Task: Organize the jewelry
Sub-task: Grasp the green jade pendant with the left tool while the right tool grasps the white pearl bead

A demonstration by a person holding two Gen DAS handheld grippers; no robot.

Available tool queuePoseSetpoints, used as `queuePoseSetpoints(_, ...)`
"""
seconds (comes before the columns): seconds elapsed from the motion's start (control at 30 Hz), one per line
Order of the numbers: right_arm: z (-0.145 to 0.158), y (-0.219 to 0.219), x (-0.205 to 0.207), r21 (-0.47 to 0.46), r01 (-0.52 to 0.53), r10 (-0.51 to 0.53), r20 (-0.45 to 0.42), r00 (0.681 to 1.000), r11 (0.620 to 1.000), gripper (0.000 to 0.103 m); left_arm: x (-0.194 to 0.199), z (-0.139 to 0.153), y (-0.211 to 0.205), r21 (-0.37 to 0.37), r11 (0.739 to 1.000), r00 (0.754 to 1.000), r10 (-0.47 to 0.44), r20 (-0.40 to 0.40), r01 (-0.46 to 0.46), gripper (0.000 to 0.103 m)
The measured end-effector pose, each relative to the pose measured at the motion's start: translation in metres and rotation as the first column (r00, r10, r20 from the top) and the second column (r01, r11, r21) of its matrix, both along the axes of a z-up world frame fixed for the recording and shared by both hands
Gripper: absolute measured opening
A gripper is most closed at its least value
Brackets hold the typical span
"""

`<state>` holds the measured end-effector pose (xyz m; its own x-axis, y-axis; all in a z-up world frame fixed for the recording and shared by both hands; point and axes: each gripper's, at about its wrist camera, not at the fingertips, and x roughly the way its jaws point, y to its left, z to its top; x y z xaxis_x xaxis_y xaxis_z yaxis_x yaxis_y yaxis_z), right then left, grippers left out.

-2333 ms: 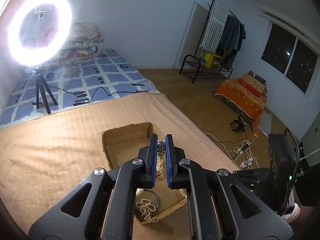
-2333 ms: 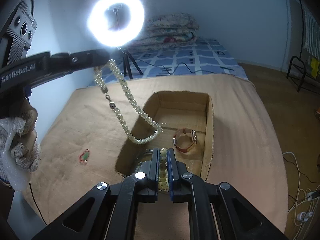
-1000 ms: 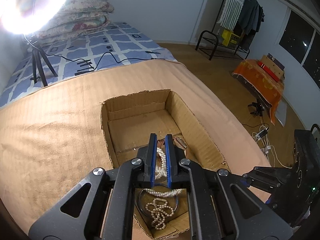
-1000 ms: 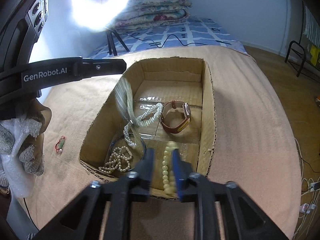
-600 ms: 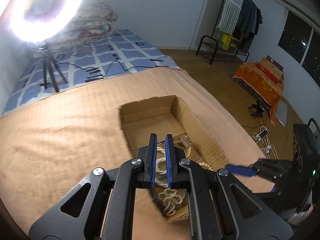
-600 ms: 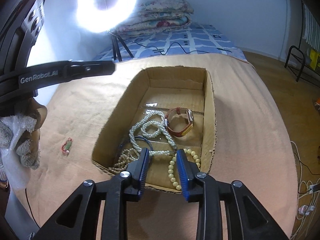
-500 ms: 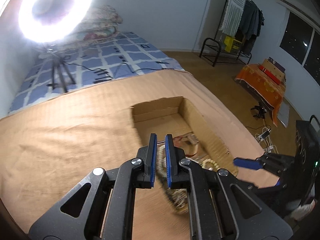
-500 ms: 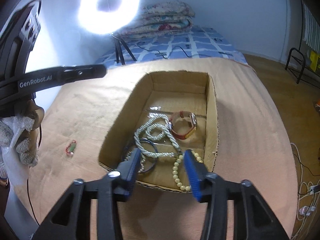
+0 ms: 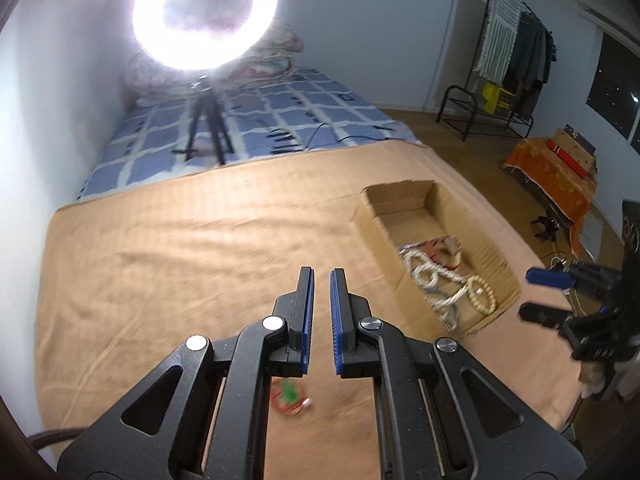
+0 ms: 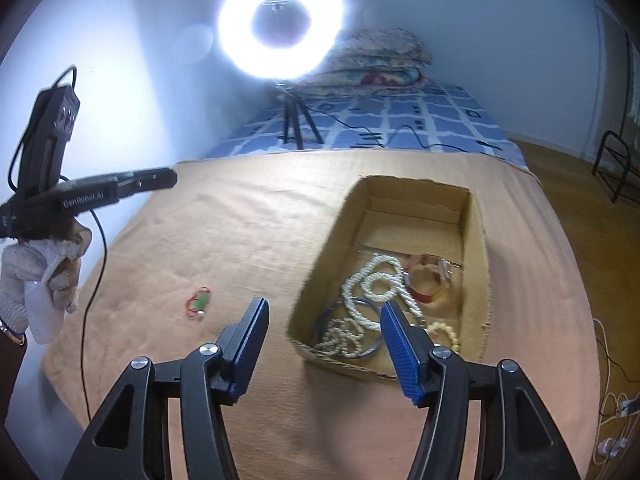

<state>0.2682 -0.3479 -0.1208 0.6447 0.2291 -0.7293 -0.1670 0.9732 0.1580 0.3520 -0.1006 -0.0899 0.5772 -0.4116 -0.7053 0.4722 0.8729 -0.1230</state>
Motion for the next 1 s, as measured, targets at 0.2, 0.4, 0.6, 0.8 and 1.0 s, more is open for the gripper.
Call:
queuePoseSetpoints(0.2,0.001,0.024,-0.001,0.012,-0.045,0.045,-0.001,0.999,0.999,0.06,-0.012,-0.022,0.04,-0.003,0.999,0.998,0.034,-0.054,-0.035,0.005)
queuePoseSetpoints(0.4,-0.01,0.05,0.002,0.023,-0.101,0.102,-0.025,0.994,0.995,0.06,-0.02,-0.06,0.067,-0.013,0.998,0.988,0.061,-0.143,-0.064,0.005)
queuePoseSetpoints(0.6,-0.028,0.075,0.006,0.041,-0.145,0.148,-0.058,0.987,0.989,0.06,-0.022,-0.091,0.079,-0.048,0.996,0.974,0.058,-0.22,-0.071,0.005)
queuePoseSetpoints(0.8,-0.05,0.098,0.013,0.039,-0.186,0.189,-0.093,0.978,0.982,0.057,-0.019,-0.117,0.072,-0.08,0.995,0.954,0.03,-0.297,-0.056,0.007)
queuePoseSetpoints(1.0,-0.07,0.118,0.017,0.023,-0.222,0.224,-0.127,0.966,0.975,0.055,-0.008,-0.131,0.059,-0.084,0.995,0.948,0.016,-0.319,-0.045,0.037)
